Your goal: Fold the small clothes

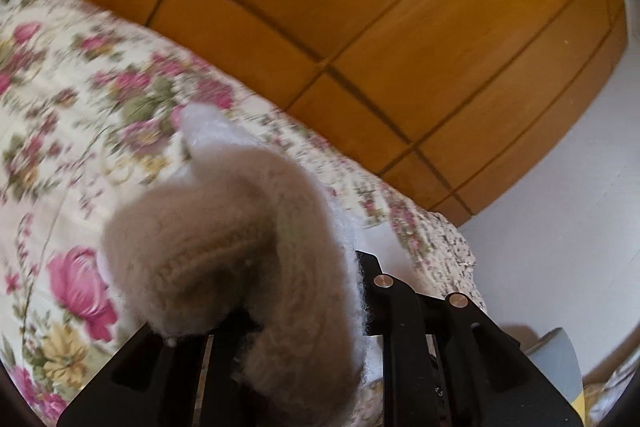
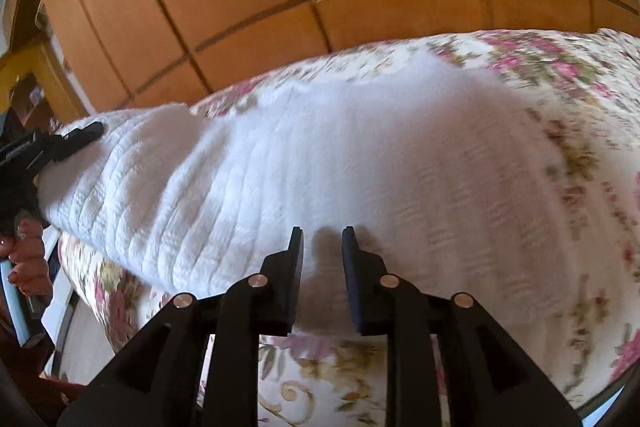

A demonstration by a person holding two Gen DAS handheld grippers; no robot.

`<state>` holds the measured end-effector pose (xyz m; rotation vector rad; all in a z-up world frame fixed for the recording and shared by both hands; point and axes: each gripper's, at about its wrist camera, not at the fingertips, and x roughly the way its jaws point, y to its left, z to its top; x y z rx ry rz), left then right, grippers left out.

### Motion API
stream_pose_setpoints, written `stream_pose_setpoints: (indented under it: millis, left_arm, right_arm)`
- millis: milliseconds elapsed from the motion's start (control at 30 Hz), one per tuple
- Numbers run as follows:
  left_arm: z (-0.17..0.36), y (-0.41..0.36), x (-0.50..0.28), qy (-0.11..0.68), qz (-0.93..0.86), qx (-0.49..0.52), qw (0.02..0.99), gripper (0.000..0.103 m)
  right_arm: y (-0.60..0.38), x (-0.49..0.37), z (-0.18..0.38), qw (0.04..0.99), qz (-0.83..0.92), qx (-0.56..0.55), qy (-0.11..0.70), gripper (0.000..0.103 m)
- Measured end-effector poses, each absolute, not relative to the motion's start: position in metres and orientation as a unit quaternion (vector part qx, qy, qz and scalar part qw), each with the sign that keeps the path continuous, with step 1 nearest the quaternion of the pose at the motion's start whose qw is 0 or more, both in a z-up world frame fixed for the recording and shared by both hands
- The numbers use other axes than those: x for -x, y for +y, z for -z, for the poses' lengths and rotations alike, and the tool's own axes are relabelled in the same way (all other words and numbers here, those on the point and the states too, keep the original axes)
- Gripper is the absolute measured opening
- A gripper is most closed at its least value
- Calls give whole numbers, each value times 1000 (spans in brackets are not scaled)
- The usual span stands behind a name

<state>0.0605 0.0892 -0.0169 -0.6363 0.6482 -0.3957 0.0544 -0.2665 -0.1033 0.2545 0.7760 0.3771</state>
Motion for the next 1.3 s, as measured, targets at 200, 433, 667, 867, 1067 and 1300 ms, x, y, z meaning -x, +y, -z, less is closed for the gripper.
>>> stream_pose_setpoints:
  millis: [200,433,667,867,1067,1300]
  left_arm:
    - [-8,52,-67,297,215,251,896,17]
    - [-25,-2,-80,302,247,168,905,17]
    - [-22,-68,-98,321,264,68,907,17]
    - [11,-140,-111,338,264,-80,900,17]
    - [36,-181,-111,347,266,-137,889,17]
    - [51,-208,-107,355,265,-160,882,19]
  right_arm:
    - [-305,-48,96,909,-143,-122,373,21]
    - [-346,-38,112,894,-138,-197,378,17]
    - [-360,-34,114,893,-127,-206,379,17]
    - [-366,-36,120,885,-135,-227,383,18]
    - [-370,-35,124,881,-139,-241,382,18]
    - [-371,-35,127,881,-143,-249,377,18]
